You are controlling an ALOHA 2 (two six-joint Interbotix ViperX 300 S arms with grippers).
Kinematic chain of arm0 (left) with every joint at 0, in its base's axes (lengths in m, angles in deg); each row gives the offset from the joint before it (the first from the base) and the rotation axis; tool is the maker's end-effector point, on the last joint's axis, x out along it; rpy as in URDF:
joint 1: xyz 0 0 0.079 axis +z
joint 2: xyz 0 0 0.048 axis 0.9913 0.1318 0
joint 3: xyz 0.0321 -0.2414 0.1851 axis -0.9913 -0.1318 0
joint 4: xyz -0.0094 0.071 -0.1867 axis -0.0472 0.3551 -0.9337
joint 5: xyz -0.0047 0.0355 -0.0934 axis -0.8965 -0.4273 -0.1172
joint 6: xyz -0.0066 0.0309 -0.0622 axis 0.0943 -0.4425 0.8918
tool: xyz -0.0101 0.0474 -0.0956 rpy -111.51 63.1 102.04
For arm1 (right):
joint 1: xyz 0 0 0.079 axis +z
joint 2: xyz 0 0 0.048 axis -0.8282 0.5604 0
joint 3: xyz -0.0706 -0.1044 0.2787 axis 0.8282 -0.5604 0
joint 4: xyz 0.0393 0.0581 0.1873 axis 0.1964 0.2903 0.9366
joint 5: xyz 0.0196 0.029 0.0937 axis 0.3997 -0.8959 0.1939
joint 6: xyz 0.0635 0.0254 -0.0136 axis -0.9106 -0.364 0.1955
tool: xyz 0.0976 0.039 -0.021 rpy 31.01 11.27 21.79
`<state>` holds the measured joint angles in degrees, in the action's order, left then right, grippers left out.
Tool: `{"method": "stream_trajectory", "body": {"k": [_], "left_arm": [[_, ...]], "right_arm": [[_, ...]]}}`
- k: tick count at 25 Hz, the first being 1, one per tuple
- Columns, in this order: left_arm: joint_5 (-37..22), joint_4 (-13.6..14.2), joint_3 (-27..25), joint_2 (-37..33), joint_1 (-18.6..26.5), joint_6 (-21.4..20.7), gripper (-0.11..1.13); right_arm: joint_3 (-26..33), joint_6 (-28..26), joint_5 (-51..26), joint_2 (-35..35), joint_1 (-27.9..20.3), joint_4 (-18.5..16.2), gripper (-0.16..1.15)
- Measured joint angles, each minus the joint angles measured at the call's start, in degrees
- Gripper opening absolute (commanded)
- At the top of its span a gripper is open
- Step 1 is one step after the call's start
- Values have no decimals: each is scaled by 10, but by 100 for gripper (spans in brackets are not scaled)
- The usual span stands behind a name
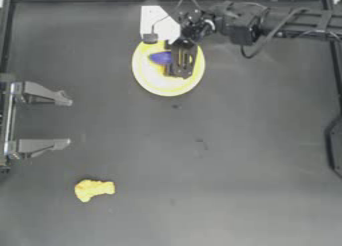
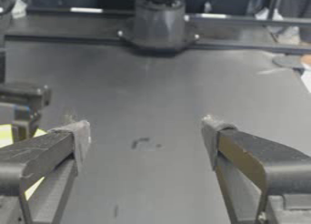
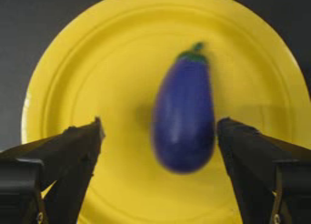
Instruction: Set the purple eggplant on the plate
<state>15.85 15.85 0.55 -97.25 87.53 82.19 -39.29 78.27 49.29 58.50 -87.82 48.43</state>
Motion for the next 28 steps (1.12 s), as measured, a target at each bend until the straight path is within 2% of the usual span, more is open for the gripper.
{"method": "stream_trajectory", "body": {"k": [8, 16, 23, 28], "left_arm": [[0, 0, 0, 1, 1, 0, 102], [0, -1, 0, 0, 4, 0, 102], [0, -1, 0, 0, 4, 0, 102], [0, -1, 0, 0, 4, 0, 102]], "right_arm": [[-4, 0, -6, -64, -2, 3, 101], [-48, 3, -8, -140, 6, 32, 101], [-98, 0, -3, -220, 41, 45, 101], [-152, 0, 25, -272, 77, 76, 101]]}}
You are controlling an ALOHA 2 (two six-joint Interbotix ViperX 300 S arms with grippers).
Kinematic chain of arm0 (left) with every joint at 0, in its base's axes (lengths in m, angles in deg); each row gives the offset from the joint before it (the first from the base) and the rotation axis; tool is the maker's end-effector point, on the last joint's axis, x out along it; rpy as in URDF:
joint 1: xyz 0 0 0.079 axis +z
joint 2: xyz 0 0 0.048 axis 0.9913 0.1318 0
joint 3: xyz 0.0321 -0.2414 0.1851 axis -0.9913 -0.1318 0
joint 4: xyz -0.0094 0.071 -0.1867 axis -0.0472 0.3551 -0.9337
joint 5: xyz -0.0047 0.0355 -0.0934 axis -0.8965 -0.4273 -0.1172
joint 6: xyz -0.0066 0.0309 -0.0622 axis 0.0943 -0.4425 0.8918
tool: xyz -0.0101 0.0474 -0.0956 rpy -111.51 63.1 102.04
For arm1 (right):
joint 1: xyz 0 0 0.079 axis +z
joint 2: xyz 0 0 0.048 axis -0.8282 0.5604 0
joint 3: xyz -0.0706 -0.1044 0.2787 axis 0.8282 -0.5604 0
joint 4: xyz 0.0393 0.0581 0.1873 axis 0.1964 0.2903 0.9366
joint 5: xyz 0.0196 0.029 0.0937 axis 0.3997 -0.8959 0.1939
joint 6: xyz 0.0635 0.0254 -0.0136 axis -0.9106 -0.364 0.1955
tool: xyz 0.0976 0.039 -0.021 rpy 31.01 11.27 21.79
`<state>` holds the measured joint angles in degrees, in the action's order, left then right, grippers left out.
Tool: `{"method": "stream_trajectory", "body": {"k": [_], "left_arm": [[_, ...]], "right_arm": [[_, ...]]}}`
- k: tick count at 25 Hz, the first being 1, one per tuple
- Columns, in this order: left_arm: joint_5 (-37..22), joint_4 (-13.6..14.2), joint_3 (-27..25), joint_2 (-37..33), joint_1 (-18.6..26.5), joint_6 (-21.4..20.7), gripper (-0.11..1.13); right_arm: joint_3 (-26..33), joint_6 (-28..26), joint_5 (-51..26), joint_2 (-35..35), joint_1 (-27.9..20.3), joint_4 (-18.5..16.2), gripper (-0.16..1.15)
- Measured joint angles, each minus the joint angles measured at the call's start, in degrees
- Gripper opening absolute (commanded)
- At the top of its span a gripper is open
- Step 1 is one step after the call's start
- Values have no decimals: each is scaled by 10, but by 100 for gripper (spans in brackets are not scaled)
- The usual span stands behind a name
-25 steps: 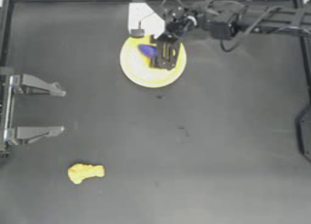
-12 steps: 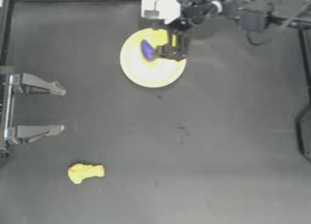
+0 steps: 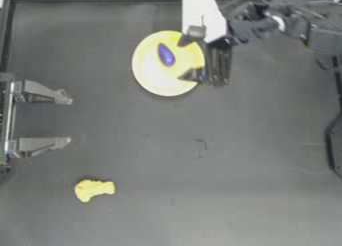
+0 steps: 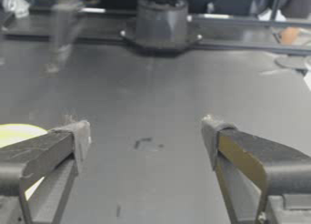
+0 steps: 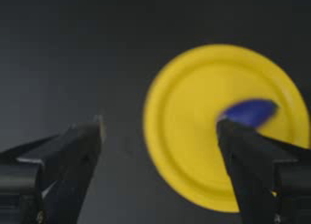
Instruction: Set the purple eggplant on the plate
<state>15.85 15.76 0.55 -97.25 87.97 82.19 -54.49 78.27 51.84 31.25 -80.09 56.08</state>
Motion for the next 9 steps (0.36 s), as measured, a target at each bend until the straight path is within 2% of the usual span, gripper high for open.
{"method": "stream_trajectory", "body": {"k": [9], "left_arm": [[-1, 0, 0, 1, 0, -1, 102]], "right_arm": [[-116, -3, 89, -110, 57, 38, 100]]}}
